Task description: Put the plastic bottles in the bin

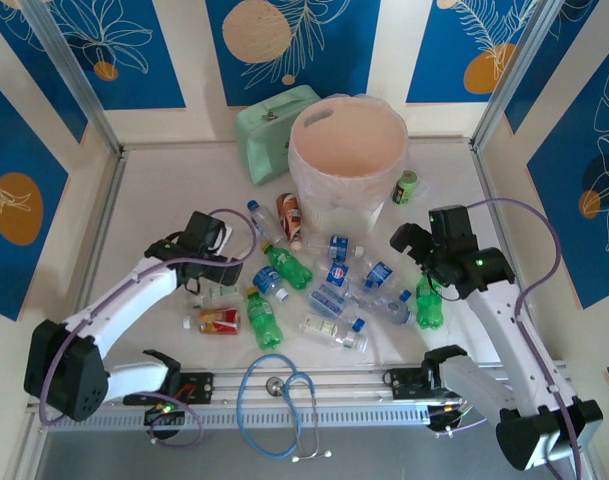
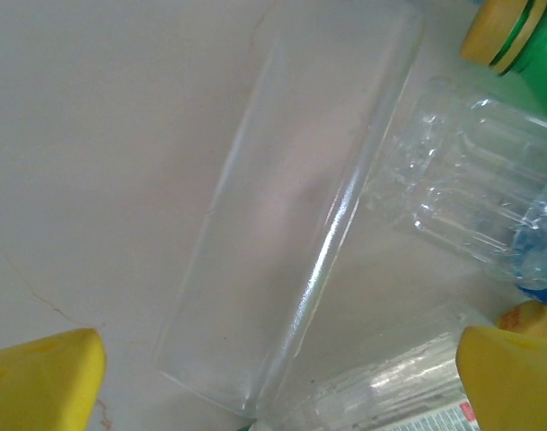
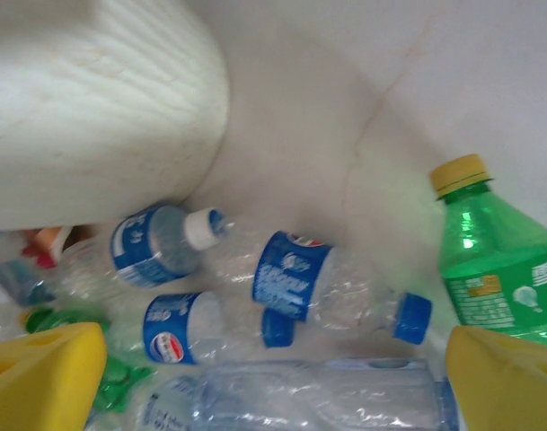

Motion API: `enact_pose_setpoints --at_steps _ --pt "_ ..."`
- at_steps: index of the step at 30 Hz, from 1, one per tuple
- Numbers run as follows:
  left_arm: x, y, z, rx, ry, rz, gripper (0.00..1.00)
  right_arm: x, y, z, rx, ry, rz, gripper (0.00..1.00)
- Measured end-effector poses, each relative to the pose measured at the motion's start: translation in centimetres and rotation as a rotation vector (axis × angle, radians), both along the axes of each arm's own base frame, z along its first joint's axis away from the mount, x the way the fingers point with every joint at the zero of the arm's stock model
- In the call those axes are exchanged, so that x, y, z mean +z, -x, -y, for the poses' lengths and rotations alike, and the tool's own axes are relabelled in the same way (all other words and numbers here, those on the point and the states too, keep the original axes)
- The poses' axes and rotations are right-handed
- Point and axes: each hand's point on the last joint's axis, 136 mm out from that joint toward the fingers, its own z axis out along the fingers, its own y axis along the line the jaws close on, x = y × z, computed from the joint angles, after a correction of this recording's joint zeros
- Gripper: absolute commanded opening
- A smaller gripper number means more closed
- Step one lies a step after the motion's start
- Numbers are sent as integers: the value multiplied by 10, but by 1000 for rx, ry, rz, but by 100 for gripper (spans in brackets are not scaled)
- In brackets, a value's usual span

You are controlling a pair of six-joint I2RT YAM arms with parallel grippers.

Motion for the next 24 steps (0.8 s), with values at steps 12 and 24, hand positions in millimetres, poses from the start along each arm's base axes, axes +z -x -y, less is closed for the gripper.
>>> enact_pose_setpoints --at_steps 12,24 --pt "-31 -18 -2 0 -57 -97 99 0 -5 -16 95 -30 -28 93" --pt "-51 -28 -18 79 -68 -158 97 8 -7 -21 122 -40 -13 93"
